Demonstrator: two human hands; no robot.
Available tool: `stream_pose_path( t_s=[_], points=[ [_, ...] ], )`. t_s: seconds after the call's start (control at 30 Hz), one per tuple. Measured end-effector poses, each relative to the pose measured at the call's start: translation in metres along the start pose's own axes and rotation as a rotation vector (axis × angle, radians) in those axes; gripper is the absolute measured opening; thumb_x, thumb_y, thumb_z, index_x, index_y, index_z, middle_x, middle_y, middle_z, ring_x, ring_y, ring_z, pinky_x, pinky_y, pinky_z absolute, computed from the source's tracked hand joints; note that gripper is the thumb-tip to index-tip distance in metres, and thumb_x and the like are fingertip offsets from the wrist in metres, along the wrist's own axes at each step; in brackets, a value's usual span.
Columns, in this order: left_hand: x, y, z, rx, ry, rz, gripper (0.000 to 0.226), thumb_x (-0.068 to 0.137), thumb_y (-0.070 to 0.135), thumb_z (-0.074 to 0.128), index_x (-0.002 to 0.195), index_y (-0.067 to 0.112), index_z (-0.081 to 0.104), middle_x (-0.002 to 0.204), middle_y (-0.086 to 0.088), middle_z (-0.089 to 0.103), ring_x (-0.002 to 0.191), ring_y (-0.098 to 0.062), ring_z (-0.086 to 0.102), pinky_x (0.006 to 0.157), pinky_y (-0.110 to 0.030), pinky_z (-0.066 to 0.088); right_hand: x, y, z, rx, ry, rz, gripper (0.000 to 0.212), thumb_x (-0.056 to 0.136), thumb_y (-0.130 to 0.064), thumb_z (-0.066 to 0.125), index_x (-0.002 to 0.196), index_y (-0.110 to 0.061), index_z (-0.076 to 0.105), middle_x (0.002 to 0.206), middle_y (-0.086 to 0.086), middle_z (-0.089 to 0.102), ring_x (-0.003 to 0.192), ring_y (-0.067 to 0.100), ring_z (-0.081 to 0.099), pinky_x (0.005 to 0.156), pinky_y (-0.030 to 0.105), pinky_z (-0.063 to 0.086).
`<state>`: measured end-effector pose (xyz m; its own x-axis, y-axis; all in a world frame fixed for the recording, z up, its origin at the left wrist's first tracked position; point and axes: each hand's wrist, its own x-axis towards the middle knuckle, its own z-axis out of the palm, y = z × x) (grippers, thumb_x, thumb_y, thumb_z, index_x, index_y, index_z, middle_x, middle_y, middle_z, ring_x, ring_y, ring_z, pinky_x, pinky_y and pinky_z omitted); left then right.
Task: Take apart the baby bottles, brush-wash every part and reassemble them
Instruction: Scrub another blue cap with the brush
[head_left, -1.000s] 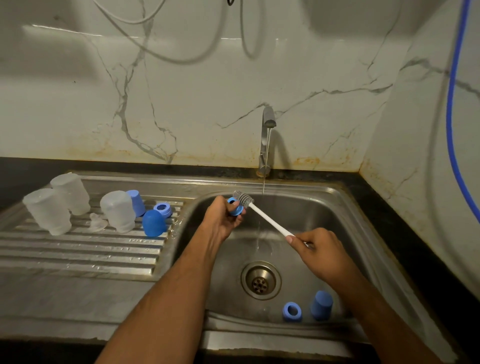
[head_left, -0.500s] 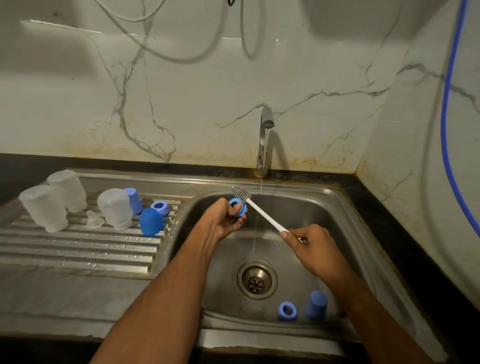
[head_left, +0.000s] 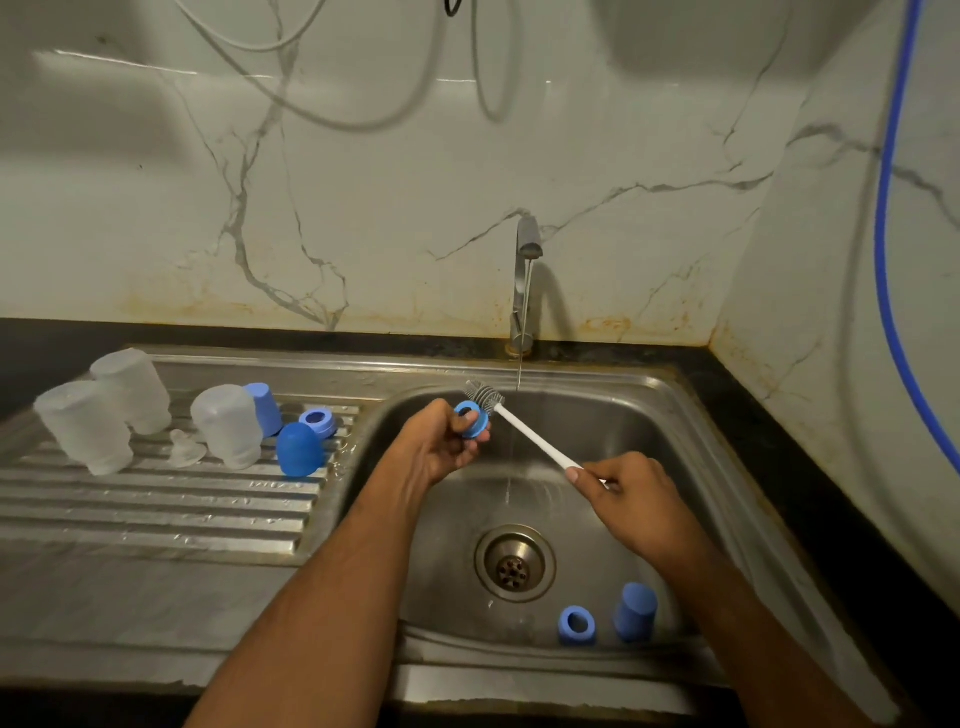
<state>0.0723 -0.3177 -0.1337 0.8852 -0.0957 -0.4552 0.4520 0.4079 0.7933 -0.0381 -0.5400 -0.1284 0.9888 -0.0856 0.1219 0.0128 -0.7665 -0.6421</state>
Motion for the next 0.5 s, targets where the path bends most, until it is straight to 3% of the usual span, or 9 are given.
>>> stream_pose_path(
  t_s=[0.13, 0.2, 0.33, 0.4, 0.5],
  points=[
    [0.006, 0.008, 0.001, -0.196, 0.015, 0.03, 0.023, 0.093, -0.006, 0.05, 0.113, -0.001, 0.061, 0.106, -0.021, 0.066, 0.09, -0.028, 0.067, 0.077, -0.033, 0.057, 0.001, 0.001, -0.004, -0.035, -0.012, 0.005, 0.042, 0.101, -0.045, 0.058, 0.067, -0.022, 0.065, 0.049, -0.006, 0.05, 0.049, 0.004, 0.05, 0.054, 0.02, 0.043],
    [0.008, 0.005, 0.006, -0.187, 0.013, 0.056, 0.019, 0.096, -0.004, 0.052, 0.111, 0.002, 0.062, 0.107, -0.021, 0.066, 0.092, -0.028, 0.067, 0.081, -0.036, 0.057, 0.001, -0.001, -0.002, -0.039, -0.002, 0.001, 0.038, 0.101, -0.045, 0.058, 0.076, -0.02, 0.072, 0.053, -0.004, 0.055, 0.052, 0.007, 0.054, 0.054, 0.022, 0.045],
    [0.007, -0.004, 0.013, 0.027, -0.042, 0.07, 0.02, 0.101, 0.005, 0.051, 0.115, 0.002, 0.064, 0.106, -0.021, 0.069, 0.089, -0.026, 0.069, 0.074, -0.032, 0.057, 0.003, -0.007, 0.003, -0.012, 0.037, -0.028, 0.038, 0.1, -0.045, 0.058, 0.094, -0.013, 0.078, 0.066, 0.007, 0.067, 0.06, 0.015, 0.062, 0.06, 0.035, 0.053],
    [0.01, -0.001, 0.009, 0.032, -0.01, 0.093, 0.021, 0.1, 0.002, 0.05, 0.115, 0.002, 0.065, 0.105, -0.02, 0.069, 0.086, -0.025, 0.068, 0.07, -0.031, 0.056, 0.003, -0.004, 0.001, -0.001, 0.015, -0.023, 0.036, 0.1, -0.044, 0.059, 0.095, -0.014, 0.078, 0.065, 0.007, 0.066, 0.058, 0.012, 0.058, 0.059, 0.032, 0.051],
    [0.014, 0.008, 0.004, -0.026, 0.043, 0.117, 0.023, 0.1, -0.001, 0.046, 0.111, 0.001, 0.066, 0.095, -0.018, 0.067, 0.078, -0.022, 0.064, 0.065, -0.029, 0.05, 0.0, 0.005, -0.005, -0.008, -0.048, -0.011, 0.036, 0.1, -0.043, 0.06, 0.082, -0.016, 0.075, 0.053, -0.002, 0.054, 0.054, 0.007, 0.052, 0.058, 0.029, 0.048]
  ],
)
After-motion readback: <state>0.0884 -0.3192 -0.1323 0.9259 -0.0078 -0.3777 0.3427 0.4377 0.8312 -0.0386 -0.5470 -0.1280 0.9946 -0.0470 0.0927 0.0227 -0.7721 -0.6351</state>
